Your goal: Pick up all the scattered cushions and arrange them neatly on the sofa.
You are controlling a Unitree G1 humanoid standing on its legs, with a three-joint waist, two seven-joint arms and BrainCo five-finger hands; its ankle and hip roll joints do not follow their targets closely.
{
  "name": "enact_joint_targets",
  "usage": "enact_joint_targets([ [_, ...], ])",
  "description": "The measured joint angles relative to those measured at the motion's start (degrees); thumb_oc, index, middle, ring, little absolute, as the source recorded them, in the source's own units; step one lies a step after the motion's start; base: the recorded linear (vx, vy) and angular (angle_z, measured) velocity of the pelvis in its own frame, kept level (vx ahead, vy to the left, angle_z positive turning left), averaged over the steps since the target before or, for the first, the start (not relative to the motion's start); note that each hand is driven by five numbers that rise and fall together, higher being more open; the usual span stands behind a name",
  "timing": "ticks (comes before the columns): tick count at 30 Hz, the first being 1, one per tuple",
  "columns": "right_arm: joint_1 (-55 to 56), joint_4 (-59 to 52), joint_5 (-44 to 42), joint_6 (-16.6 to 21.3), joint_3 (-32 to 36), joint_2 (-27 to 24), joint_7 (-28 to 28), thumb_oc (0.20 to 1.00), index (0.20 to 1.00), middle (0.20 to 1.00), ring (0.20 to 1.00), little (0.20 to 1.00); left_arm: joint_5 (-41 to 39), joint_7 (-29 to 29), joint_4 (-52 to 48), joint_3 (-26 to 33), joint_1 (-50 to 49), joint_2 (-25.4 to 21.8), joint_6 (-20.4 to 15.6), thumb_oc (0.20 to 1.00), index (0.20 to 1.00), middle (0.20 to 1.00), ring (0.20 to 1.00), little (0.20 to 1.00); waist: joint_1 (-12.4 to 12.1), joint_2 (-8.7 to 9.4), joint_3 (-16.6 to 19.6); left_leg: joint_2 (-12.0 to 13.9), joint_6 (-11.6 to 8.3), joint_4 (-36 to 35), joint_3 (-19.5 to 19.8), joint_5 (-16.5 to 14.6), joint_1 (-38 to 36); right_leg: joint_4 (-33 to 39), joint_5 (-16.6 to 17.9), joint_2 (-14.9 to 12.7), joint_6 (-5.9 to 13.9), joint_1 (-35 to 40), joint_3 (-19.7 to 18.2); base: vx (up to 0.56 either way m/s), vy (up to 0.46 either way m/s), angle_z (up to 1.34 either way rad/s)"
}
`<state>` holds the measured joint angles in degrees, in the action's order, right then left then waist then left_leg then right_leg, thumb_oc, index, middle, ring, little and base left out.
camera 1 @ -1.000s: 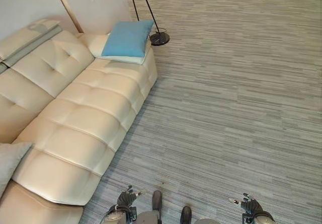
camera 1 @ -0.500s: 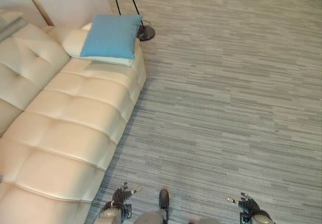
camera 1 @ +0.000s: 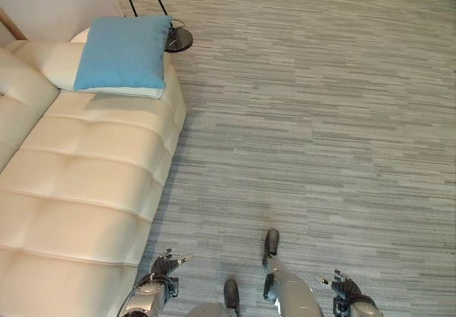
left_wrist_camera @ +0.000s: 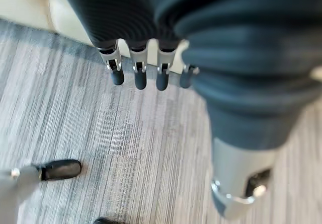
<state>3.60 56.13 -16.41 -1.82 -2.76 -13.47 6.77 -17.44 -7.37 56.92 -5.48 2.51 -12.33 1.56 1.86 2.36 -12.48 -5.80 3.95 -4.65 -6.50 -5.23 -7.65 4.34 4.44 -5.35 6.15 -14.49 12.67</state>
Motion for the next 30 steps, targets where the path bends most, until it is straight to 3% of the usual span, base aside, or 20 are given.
enact_joint_targets([
  [1, -0.1, 0.6, 0.0, 0.0, 0.0, -0.1, 0.0, 1.0, 1.0, 1.0, 1.0, 1.0, -0.3, 0.0, 0.5, 0.1, -0.6, 1.0, -0.1, 1.0, 1.0, 1.0, 1.0, 1.0, -0.2, -1.07, 0.2, 1.5, -1.16, 0.1, 0.0, -1.3, -1.3, -2.3, 1.0, 1.3, -2.03, 0.3, 0.5, 0.48, -0.259, 0.23],
  [2, 0.2, 1.5, 0.0, 0.0, -0.2, 0.0, -0.1, 1.0, 1.0, 1.0, 1.0, 1.0, -1.8, 0.0, 0.6, 0.4, -2.7, 2.3, 0.0, 1.0, 1.0, 1.0, 1.0, 1.0, 0.1, -3.09, 1.5, 4.5, -3.37, 3.5, 1.0, -3.7, -2.0, -5.6, -0.6, 3.2, -3.6, 1.4, 1.0, 0.5, -0.314, 0.43],
  [3, 0.4, 2.0, -0.1, 0.1, -0.7, 0.1, -0.2, 1.0, 1.0, 1.0, 1.0, 1.0, -2.4, 0.2, 0.9, 0.5, -3.8, 2.4, 0.0, 1.0, 1.0, 1.0, 1.0, 1.0, -0.1, -2.02, 2.2, 4.8, -4.94, 10.4, 2.1, -4.9, -1.7, -4.9, 0.9, 3.4, -5.56, 4.6, 1.6, 0.39, -0.253, 0.63],
  [4, 0.3, 2.0, -0.4, 0.1, -0.7, 0.1, -0.2, 1.0, 1.0, 1.0, 1.0, 1.0, -3.0, 0.3, 1.6, 0.9, -3.6, 2.6, -0.1, 1.0, 1.0, 1.0, 1.0, 1.0, -0.3, -1.27, 2.5, 4.8, -5.11, 16.9, 2.5, -5.0, 0.7, -3.9, 1.0, 3.4, -6.2, 6.4, 1.6, 0.46, -0.306, 0.52],
  [5, 1.0, 1.6, -0.6, 0.3, -0.9, -0.4, -0.3, 1.0, 1.0, 1.0, 1.0, 1.0, -4.2, 0.4, 1.9, 0.7, -4.1, 2.6, -0.1, 1.0, 1.0, 1.0, 1.0, 1.0, -1.3, 0.44, 4.0, 4.7, -6.35, 28.5, 2.9, -4.7, 5.8, -1.7, 2.9, 3.0, -8.02, 8.9, 1.0, 0.23, -0.145, 0.06],
  [6, 0.8, 1.1, -0.6, 0.4, -1.2, -1.2, -0.6, 1.0, 1.0, 1.0, 1.0, 1.0, -4.3, 0.4, 1.9, 0.7, -4.7, 3.2, -0.1, 1.0, 1.0, 1.0, 1.0, 1.0, -2.5, -0.44, 5.0, 5.4, -7.08, 33.4, 3.5, -4.6, 7.9, -1.2, 3.3, 4.3, -10.58, 10.5, 1.0, 0.31, -0.192, -0.05],
  [7, 0.5, 0.9, -0.6, 0.5, -1.2, -2.3, -0.7, 1.0, 1.0, 1.0, 1.0, 1.0, -4.6, 0.5, 2.1, 0.6, -5.2, 3.8, 0.0, 1.0, 1.0, 1.0, 1.0, 1.0, -2.4, -1.41, 5.6, 6.4, -7.44, 38.5, 5.0, -4.6, 10.5, -0.4, 3.0, 5.8, -11.07, 11.9, 1.6, 0.25, -0.134, -0.13],
  [8, -0.7, 0.9, -0.6, 0.6, -1.2, -3.1, -0.7, 1.0, 1.0, 1.0, 1.0, 1.0, -5.2, 0.5, 2.3, 0.7, -5.2, 3.8, 0.0, 1.0, 1.0, 1.0, 1.0, 1.0, -2.7, -2.21, 5.8, 7.2, -7.53, 42.2, 5.7, -4.7, 13.4, 0.3, 2.3, 7.1, -12.53, 13.5, 1.7, 0.25, -0.133, 0.0],
  [10, -1.7, 0.8, -0.6, 0.6, -1.3, -3.1, -0.9, 1.0, 1.0, 1.0, 1.0, 1.0, -6.5, 0.4, 2.3, 1.2, -4.4, 3.6, 0.0, 1.0, 1.0, 1.0, 1.0, 1.0, -2.6, -1.39, 5.4, 6.4, -7.53, 40.3, 4.8, -4.7, 15.9, 0.3, 1.1, 6.9, -13.07, 14.6, 1.8, 0.27, -0.093, 0.06],
  [13, -1.7, 0.9, -0.6, 0.1, -1.3, -3.0, -1.1, 1.0, 1.0, 1.0, 1.0, 1.0, -6.9, 0.5, 1.2, 1.2, -3.7, 3.3, 0.0, 1.0, 1.0, 1.0, 1.0, 1.0, -2.3, 0.17, 4.6, 6.3, -7.4, 24.3, 2.9, -4.5, 16.1, 0.3, -0.7, 6.5, -12.12, 17.1, 2.1, 0.25, -0.036, 0.12],
  [14, -1.7, 1.1, -0.6, 0.2, -1.3, -3.1, -1.0, 1.0, 1.0, 1.0, 1.0, 1.0, -7.4, 0.5, 1.1, 1.1, -3.4, 3.2, 0.0, 1.0, 1.0, 1.0, 1.0, 1.0, -2.2, 0.45, 4.3, 6.5, -7.19, 18.0, 2.9, -3.0, 15.8, 0.3, -1.1, 6.6, -11.65, 17.9, 3.0, 0.4, 0.016, 0.12],
  [15, -1.9, 1.8, -0.5, 0.1, -1.7, -3.2, -1.0, 1.0, 1.0, 1.0, 1.0, 1.0, -8.0, 0.5, 1.2, 1.1, -3.0, 3.0, 0.0, 1.0, 1.0, 1.0, 1.0, 1.0, -2.1, 1.33, 3.9, 6.4, -8.07, 6.5, 3.5, 1.5, 15.7, 0.3, -2.9, 6.5, -9.19, 18.9, 3.2, 0.31, 0.018, 0.17],
  [17, -2.2, 2.7, -0.5, 0.1, -2.7, -3.3, -0.9, 1.0, 1.0, 1.0, 1.0, 1.0, -8.5, 0.5, 1.7, 1.1, -2.7, 3.1, 0.0, 1.0, 1.0, 1.0, 1.0, 1.0, -1.9, 1.42, 3.7, 6.5, -8.58, -0.7, 5.1, 6.6, 17.7, 0.3, -4.1, 6.8, -8.42, 19.6, 3.8, 0.26, 0.039, 0.24],
  [19, -2.3, 3.4, -0.5, 0.0, -3.4, -3.0, -0.9, 1.0, 1.0, 1.0, 1.0, 1.0, -8.5, 0.5, 2.0, 1.8, -2.9, 2.7, 0.1, 1.0, 1.0, 1.0, 1.0, 1.0, -2.2, 1.64, 3.3, 6.6, -8.39, -0.6, 5.5, 9.9, 20.4, 0.4, -5.3, 7.3, -8.4, 21.2, 4.5, 0.32, 0.097, 0.04],
  [22, -2.9, 3.6, -0.4, 0.0, -3.3, -3.5, -0.7, 1.0, 1.0, 1.0, 1.0, 1.0, -8.5, 0.5, 2.2, 1.8, -2.9, 2.5, 0.1, 1.0, 1.0, 1.0, 1.0, 1.0, -2.3, 0.69, 2.9, 6.5, -7.47, -0.4, 1.7, 11.4, 22.0, 0.4, -6.9, 7.7, -9.0, 22.6, 4.8, 0.59, 0.232, 0.03],
  [24, -2.6, 4.3, 0.4, -0.2, -3.2, -3.2, -1.1, 1.0, 1.0, 1.0, 1.0, 1.0, -8.5, 0.5, 2.3, 1.7, -3.6, 2.7, 0.2, 1.0, 1.0, 1.0, 1.0, 1.0, -2.5, -0.08, 3.1, 6.5, -5.99, -0.5, -0.2, 12.3, 19.7, 0.7, -9.7, 7.6, -7.17, 24.9, 4.8, 0.61, 0.267, 0.09],
  [26, -2.0, 4.3, 0.8, -0.3, -3.3, -3.3, -1.1, 1.0, 1.0, 1.0, 1.0, 1.0, -8.5, 0.4, 2.4, 1.6, -4.2, 2.8, 0.2, 1.0, 1.0, 1.0, 1.0, 1.0, -2.2, -0.86, 3.8, 5.5, -5.8, -0.6, -0.5, 12.4, 17.5, 0.3, -10.6, 6.8, -6.56, 27.0, 5.0, 0.35, 0.185, 0.12],
  [28, -1.3, 4.1, 0.7, -0.9, -3.3, -2.9, -1.3, 1.0, 1.0, 1.0, 1.0, 1.0, -8.4, 0.4, 2.1, 1.0, -4.8, 2.5, 0.3, 1.0, 1.0, 1.0, 1.0, 1.0, -3.0, -0.44, 5.0, 3.7, -0.6, -0.6, -1.6, 16.1, 16.3, -1.6, -12.3, 4.6, -4.1, 27.3, 4.3, 0.55, 0.345, -0.06],
  [29, -1.4, 3.6, 0.7, -0.8, -3.2, -2.5, -1.6, 1.0, 1.0, 1.0, 1.0, 1.0, -8.1, 0.4, 1.8, 0.5, -3.9, 2.0, 0.4, 1.0, 1.0, 1.0, 1.0, 1.0, -2.9, 0.27, 4.8, 1.8, 1.55, -0.2, -1.8, 13.9, 15.4, -7.7, -14.3, 2.4, -1.86, 25.6, 3.9, 0.47, 0.352, 0.0],
  [30, -1.5, 3.1, 0.7, -0.9, -2.9, -2.2, -1.8, 1.0, 1.0, 1.0, 1.0, 1.0, -7.3, 0.5, 0.8, -0.6, -4.1, 1.7, 0.5, 1.0, 1.0, 1.0, 1.0, 1.0, -2.9, -0.38, 4.9, 1.8, 1.89, -0.2, -1.4, 14.1, 14.9, -16.4, -16.7, 0.7, -1.58, 21.8, 3.9, 0.34, 0.284, 0.21],
])
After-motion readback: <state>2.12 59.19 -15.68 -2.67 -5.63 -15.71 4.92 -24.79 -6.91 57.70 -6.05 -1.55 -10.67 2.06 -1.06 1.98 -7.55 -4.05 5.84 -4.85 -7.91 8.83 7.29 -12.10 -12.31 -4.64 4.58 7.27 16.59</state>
